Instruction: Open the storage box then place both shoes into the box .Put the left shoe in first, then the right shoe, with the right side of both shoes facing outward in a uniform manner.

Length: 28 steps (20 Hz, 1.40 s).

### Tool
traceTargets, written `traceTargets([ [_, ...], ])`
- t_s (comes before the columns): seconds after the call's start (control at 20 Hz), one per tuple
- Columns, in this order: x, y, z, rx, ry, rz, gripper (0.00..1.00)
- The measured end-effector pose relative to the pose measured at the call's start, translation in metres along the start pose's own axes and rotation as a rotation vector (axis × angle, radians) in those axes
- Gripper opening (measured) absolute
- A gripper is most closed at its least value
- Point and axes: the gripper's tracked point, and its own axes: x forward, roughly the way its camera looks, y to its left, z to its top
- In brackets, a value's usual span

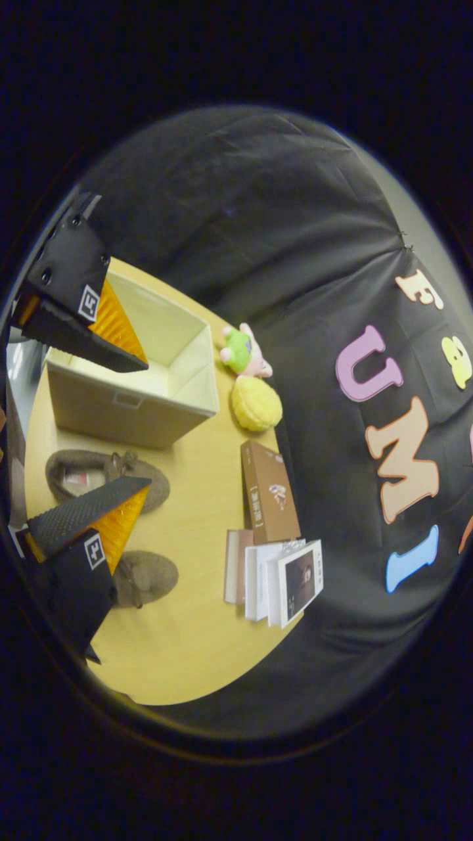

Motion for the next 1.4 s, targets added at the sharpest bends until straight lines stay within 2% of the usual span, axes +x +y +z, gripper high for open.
traceTargets([
  [0.4,0.032,-0.065,-0.083,-0.014,0.207,-0.152,0.98],
  [0.6,0.045,-0.083,-0.113,0.038,0.289,-0.188,0.76],
  [0.8,0.058,-0.094,-0.123,0.021,0.33,-0.227,0.53],
  [1.1,0.062,-0.093,-0.132,0.043,0.371,-0.242,0.21],
  [1.15,0.06,-0.093,-0.133,0.047,0.378,-0.25,0.21],
  [1.2,0.061,-0.092,-0.133,0.048,0.385,-0.249,0.12],
  [1.25,0.06,-0.092,-0.132,0.057,0.395,-0.248,0.12],
  [1.4,0.059,-0.09,-0.131,0.119,0.406,-0.246,0.04],
])
